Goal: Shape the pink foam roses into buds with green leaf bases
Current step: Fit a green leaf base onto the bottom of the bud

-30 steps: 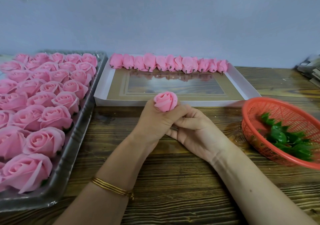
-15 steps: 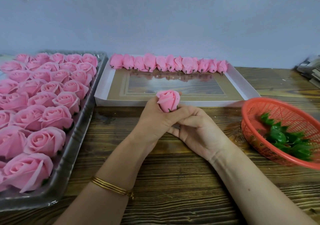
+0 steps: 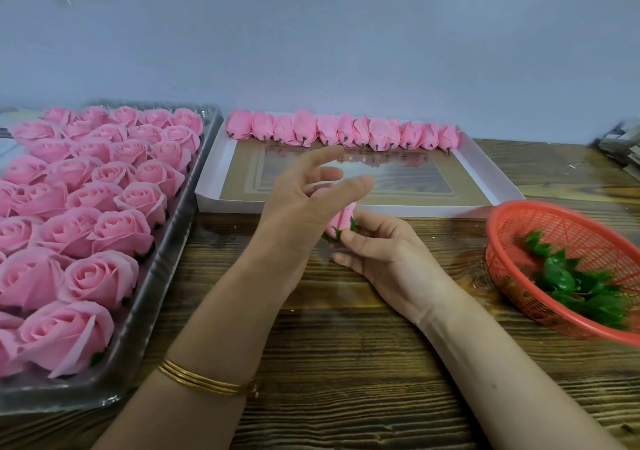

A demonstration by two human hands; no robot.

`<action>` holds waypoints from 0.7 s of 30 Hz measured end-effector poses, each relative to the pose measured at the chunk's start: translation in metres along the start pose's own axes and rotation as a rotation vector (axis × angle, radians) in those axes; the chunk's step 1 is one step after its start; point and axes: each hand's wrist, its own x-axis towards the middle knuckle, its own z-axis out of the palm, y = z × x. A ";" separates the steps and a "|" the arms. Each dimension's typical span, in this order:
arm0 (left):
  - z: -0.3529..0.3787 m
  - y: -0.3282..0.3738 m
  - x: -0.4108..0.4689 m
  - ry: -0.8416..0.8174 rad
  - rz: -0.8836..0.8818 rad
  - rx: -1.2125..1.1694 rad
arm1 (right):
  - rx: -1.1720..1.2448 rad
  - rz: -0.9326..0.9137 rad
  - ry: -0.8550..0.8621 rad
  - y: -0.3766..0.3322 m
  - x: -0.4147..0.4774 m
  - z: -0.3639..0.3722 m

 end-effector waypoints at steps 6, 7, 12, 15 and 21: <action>0.000 0.013 0.004 0.044 0.063 0.530 | -0.025 -0.009 0.013 0.001 0.000 0.003; 0.000 0.014 0.004 0.011 0.064 0.642 | -0.026 -0.009 0.012 0.001 0.000 0.003; 0.003 0.013 -0.001 -0.114 0.057 1.054 | -0.052 -0.056 -0.016 0.001 -0.001 0.003; 0.006 0.014 -0.004 -0.123 0.063 1.123 | -0.054 -0.074 -0.038 0.001 -0.001 0.003; 0.007 0.024 -0.004 -0.081 0.120 1.228 | 0.005 -0.092 -0.052 0.003 -0.001 0.003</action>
